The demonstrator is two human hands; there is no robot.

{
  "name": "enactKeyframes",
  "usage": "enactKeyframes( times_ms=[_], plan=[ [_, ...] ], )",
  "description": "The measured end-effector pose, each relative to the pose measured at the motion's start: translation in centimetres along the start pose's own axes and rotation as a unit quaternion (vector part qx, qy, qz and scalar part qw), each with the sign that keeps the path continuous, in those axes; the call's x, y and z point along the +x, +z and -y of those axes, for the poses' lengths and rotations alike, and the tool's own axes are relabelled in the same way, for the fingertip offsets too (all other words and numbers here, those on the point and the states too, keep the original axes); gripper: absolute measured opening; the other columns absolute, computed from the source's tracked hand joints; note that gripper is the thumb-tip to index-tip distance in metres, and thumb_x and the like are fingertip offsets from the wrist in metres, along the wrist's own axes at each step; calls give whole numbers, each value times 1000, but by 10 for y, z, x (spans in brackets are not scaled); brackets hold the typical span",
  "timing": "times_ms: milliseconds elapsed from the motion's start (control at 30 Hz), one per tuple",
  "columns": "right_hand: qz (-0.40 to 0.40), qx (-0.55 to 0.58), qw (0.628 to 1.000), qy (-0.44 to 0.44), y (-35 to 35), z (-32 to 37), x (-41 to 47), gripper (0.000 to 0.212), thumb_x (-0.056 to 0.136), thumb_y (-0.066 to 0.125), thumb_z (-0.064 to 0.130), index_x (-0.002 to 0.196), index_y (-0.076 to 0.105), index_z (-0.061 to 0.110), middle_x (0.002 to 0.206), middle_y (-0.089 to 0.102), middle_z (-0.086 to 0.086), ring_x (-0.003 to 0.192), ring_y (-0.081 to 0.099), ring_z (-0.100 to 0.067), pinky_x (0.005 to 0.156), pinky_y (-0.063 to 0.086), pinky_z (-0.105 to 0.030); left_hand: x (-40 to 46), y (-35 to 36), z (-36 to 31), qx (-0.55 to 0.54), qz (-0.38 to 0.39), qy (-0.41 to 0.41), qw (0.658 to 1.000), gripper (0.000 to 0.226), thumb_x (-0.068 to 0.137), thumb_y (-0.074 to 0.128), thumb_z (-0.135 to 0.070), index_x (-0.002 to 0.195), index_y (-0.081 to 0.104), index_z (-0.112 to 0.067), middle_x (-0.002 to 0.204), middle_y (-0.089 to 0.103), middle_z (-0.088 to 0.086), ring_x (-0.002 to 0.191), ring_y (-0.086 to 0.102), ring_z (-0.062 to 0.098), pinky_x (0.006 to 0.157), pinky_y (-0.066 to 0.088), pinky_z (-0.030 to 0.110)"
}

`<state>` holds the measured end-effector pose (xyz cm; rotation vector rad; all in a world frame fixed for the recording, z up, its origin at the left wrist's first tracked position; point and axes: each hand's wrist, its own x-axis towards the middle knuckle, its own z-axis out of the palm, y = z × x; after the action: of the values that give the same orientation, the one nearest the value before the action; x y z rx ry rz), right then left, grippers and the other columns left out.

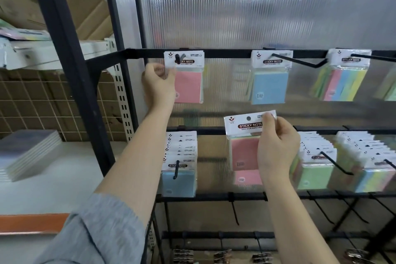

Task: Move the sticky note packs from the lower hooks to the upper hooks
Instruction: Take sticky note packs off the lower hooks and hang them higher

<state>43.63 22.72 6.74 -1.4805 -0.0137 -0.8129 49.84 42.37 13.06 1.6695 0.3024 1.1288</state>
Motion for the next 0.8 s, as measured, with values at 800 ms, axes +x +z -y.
enactKeyframes(
  times_ms=[800],
  plan=[
    [107,116,980,-125,44,70,-20,23,87,67,27,66,60,27,61,58,13,57,51,1,55,43,-18,-112,-76,100,213,229,-131,941,21,99,41,-30,91,53,-15,81,57,4,67,52,9,56,36,17]
  ],
)
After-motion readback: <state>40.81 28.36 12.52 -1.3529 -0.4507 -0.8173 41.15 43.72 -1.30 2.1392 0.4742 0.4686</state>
